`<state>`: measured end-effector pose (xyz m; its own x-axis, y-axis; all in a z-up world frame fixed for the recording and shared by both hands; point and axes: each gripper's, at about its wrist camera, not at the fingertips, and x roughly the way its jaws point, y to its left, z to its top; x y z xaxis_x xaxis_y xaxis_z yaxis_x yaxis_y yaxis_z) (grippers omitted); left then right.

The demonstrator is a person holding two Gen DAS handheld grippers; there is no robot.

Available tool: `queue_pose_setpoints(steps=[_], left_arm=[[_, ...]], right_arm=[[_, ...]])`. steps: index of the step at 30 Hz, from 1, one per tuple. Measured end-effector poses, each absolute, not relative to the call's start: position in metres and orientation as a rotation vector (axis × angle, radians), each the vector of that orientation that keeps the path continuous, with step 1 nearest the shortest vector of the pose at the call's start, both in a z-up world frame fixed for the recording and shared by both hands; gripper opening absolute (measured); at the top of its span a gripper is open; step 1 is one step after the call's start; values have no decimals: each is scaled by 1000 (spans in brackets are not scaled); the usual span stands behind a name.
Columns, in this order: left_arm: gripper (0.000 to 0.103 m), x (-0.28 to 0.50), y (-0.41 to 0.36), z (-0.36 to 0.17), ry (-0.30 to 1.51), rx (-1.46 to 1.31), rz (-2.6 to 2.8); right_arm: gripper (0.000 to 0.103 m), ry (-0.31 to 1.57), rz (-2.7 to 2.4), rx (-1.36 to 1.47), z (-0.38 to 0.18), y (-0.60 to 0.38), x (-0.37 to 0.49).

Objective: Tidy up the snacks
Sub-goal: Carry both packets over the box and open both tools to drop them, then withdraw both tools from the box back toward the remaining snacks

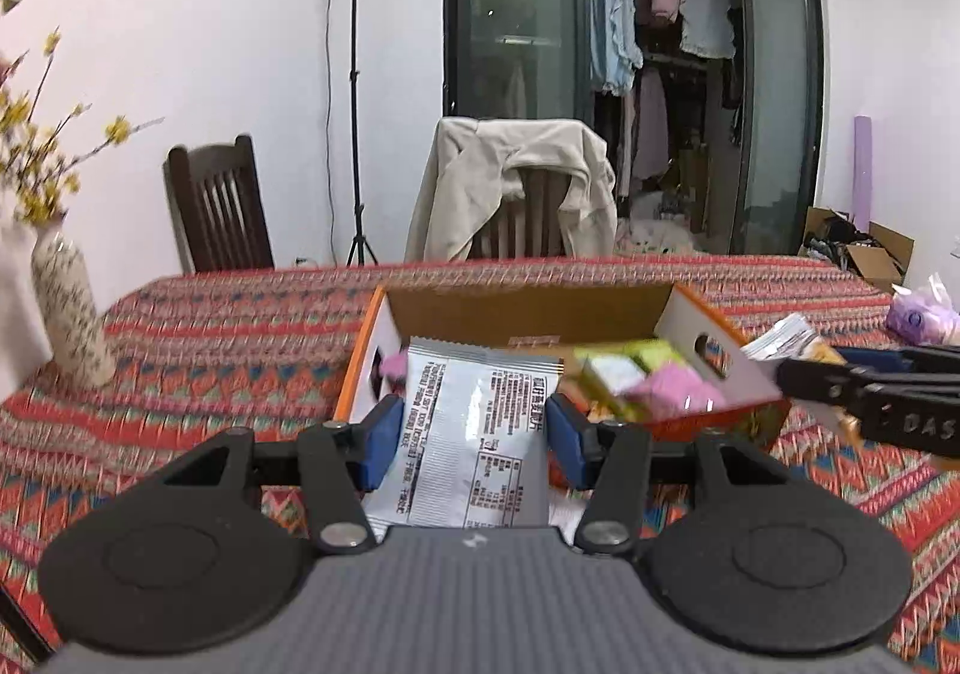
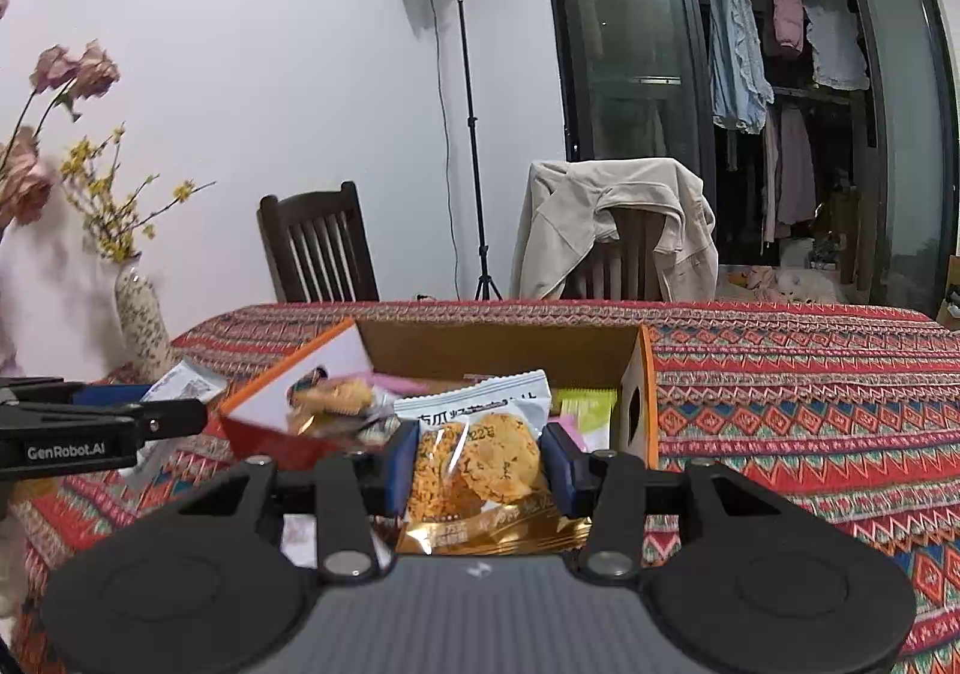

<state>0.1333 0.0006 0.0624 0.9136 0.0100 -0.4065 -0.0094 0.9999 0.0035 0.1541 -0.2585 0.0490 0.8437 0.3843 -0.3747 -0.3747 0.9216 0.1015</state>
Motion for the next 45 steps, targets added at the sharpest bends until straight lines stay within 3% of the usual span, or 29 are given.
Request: queue_pose_setpoints(steps=[12,27,30,32,34,35,45], left_arm=[[53,200,-12,77,379,-7,19],[54,267,3,29,425,-24,-13],[71,264,5,27,417,-35,-7],[98,260,8,26,397,-47,8],[103,252,11,29,359,-72,23],[103,250,13,31,353,-84,28],[103,245,22,35,354,-117,55]], right_arm=[[44,409,385,50,57,-238,224],[44,458,388,63,17,-227,281],[47,469,383,57,13,-227,282],[60,473,375,57,11,-226,281],[96,481,375,76,9,-230,282],[100,480,374,85,9,-232,282],[103,476,334,91,4,-234,278]])
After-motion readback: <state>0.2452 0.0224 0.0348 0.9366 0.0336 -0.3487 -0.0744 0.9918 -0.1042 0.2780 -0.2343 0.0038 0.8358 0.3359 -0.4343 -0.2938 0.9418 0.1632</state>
